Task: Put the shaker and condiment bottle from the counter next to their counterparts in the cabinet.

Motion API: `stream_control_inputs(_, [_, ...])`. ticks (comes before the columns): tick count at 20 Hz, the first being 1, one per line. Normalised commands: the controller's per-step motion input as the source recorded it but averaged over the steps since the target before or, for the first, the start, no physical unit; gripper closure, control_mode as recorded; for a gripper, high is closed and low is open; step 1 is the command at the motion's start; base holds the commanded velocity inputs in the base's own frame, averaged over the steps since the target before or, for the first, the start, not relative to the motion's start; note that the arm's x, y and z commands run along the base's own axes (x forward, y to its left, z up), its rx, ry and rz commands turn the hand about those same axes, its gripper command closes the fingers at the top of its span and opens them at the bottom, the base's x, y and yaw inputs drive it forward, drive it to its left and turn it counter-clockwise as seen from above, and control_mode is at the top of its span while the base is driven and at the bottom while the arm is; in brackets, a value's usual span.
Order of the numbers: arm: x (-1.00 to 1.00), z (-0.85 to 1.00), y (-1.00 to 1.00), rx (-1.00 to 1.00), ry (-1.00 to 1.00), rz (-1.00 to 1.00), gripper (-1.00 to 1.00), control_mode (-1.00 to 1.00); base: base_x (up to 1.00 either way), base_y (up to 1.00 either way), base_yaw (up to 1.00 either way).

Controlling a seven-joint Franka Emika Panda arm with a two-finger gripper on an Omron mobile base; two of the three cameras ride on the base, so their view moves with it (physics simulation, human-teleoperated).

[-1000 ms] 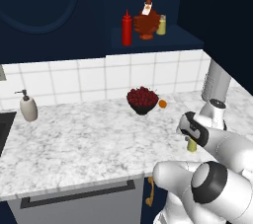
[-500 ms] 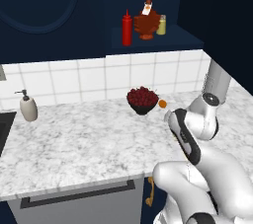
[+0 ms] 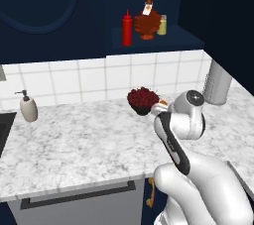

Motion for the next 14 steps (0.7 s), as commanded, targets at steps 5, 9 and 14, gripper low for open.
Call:
stream_control_inputs(5, [0.53, 0.97, -0.02, 0.0, -0.14, 0.0, 1.0, -1.0, 0.0, 0.0, 0.0])
stream_control_inputs(9, [-0.01, 0.11, 0.14, 0.0, -0.11, 0.0, 1.0, -1.0, 0.0, 0.0, 0.0])
stream_control_inputs(14, [0.0, 0.71, 0.0, 0.0, -0.05, 0.03, 1.0, -1.0, 0.0, 0.0, 0.0])
